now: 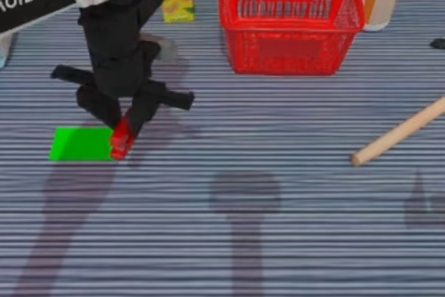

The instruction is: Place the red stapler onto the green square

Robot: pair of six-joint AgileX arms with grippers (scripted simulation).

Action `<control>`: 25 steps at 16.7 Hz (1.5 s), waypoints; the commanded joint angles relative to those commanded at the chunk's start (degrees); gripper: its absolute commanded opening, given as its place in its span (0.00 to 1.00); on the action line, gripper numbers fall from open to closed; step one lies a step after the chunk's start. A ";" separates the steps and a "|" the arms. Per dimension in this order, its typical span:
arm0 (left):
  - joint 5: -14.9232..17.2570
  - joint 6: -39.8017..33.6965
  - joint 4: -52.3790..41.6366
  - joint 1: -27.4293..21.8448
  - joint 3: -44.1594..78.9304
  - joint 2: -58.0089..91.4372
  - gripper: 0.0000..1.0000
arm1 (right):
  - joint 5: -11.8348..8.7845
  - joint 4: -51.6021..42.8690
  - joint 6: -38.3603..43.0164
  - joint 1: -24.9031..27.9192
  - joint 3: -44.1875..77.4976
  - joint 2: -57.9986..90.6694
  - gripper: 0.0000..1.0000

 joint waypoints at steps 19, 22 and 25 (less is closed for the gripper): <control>0.32 -94.34 -4.16 13.20 12.24 4.35 0.00 | 0.00 0.00 0.00 0.00 0.00 0.00 1.00; 0.32 -94.34 -4.16 13.20 12.24 4.35 0.00 | 0.00 0.00 0.00 0.00 0.00 0.00 1.00; 0.32 -94.07 -3.25 12.89 11.22 4.65 0.00 | 0.00 0.00 0.00 0.00 0.00 0.00 1.00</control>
